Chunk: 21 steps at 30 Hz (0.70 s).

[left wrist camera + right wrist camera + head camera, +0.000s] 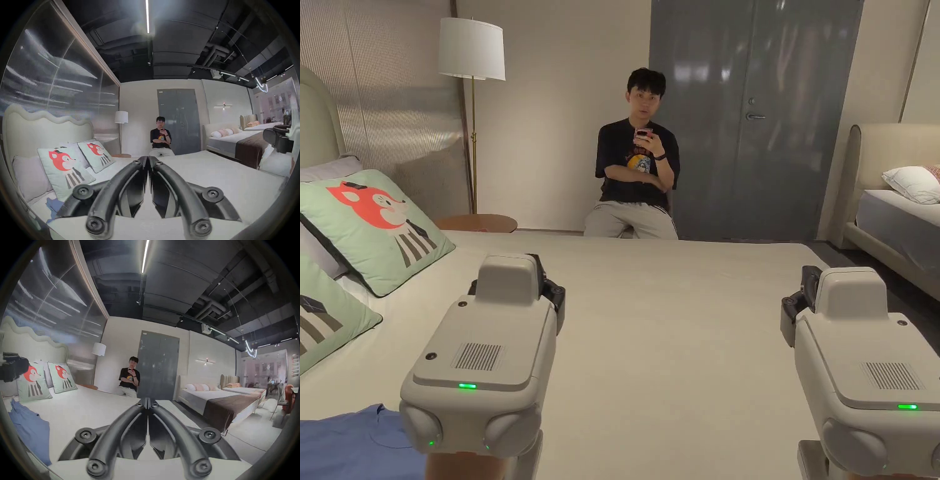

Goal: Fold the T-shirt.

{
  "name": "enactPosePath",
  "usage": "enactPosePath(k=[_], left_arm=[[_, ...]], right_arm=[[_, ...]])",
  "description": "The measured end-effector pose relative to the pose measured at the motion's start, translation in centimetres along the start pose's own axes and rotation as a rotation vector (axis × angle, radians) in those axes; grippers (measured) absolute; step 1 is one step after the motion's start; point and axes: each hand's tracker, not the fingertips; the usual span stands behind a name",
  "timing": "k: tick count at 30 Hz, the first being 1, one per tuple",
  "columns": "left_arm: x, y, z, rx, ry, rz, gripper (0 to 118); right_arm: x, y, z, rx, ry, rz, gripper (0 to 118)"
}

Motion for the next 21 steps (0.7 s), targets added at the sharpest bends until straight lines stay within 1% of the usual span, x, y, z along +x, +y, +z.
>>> enactPosePath(k=[3,5,8,11,12,16,18,21], left_arm=[[-0.1,0.1,-0.2,-0.002,-0.003,0.009,0],[-0.7,0.4,-0.1,-0.009,0.004,0.028,0],[-2.9,0.4,0.1,-0.004,0.058,0.027,0],[-6.7,0.4,1.1,-0.013,0.154,0.016,0],[-8.1,0.4,1.6,-0.016,0.188,0.007,0],[-13.4,-0.4,3.7,-0.053,0.324,-0.042,0],[-15.7,-0.9,4.6,-0.071,0.376,-0.048,0],[-18.0,-1.5,5.3,-0.097,0.431,-0.046,0]], right_arm=[[-0.2,-0.1,0.1,0.002,-0.011,0.000,0],[-0.6,0.0,0.0,-0.002,0.005,-0.012,0],[-2.4,0.1,-0.6,0.008,0.044,-0.008,0],[-5.9,0.4,-1.5,0.018,0.132,-0.033,0],[-7.5,0.5,-1.8,0.021,0.168,-0.051,0],[-14.0,0.8,-2.6,0.024,0.309,-0.080,0],[-16.7,0.8,-2.7,0.022,0.360,-0.102,0],[-19.3,0.6,-3.2,0.010,0.409,-0.114,0]])
